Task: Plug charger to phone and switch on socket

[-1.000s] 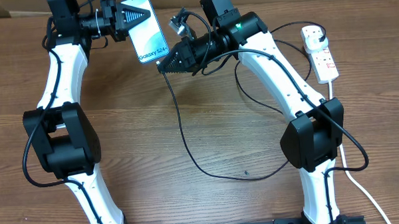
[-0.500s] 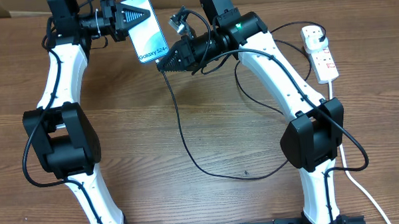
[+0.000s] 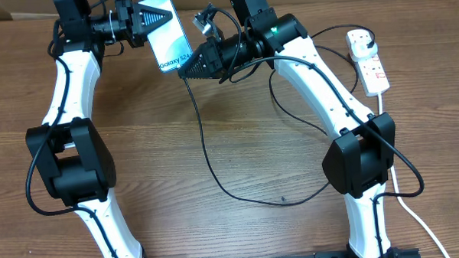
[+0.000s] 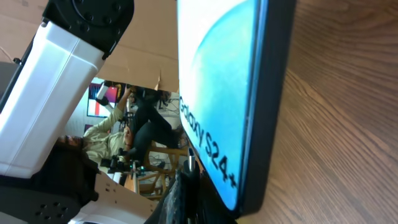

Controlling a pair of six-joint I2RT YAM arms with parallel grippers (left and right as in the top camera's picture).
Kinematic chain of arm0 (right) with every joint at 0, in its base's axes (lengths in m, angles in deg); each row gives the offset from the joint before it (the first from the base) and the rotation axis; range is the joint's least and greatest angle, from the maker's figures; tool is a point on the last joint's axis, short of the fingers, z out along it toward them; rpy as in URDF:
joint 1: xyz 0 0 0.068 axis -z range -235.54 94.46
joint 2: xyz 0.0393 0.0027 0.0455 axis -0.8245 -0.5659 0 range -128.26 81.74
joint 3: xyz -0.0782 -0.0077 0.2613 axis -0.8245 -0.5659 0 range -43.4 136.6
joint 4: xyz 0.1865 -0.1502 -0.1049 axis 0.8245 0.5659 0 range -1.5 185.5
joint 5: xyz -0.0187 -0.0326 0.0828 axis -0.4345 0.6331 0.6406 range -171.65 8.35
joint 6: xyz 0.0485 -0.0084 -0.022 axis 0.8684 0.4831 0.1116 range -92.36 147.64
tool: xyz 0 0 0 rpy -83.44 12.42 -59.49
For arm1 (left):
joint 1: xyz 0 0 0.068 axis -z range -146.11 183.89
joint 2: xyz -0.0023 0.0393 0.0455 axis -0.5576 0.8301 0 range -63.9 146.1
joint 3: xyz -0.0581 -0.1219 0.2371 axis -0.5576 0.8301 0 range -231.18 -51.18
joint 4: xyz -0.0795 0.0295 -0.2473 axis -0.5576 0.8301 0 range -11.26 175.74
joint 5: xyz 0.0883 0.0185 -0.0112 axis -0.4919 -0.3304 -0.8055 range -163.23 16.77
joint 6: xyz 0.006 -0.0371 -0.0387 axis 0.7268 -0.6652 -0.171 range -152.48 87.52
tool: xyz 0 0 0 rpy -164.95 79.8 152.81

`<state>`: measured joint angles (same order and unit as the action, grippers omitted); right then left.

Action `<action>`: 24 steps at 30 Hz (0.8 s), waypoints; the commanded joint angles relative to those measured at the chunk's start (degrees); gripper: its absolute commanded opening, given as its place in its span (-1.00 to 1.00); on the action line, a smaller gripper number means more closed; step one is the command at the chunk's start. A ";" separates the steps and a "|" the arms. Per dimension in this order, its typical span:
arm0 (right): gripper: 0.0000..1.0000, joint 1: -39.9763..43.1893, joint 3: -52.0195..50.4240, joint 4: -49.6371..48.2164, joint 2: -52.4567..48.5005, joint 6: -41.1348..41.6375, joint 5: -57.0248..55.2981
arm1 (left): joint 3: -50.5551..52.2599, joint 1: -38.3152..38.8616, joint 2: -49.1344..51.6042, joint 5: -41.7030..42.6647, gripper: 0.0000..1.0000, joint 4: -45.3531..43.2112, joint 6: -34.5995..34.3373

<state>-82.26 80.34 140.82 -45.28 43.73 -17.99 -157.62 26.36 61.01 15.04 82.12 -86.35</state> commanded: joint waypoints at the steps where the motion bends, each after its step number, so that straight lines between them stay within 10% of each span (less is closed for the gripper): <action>1: -0.92 -0.22 0.37 0.63 -0.13 0.63 0.52 | -0.81 0.11 -0.13 0.00 -0.92 -0.24 -0.98; 24: -0.92 -0.22 0.35 0.72 -0.50 2.21 -0.15 | -0.83 0.11 -0.13 -0.11 -0.91 -0.24 -2.08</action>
<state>-82.26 80.34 142.59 -45.28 44.61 -18.07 -157.62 26.36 61.01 13.75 82.12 -87.84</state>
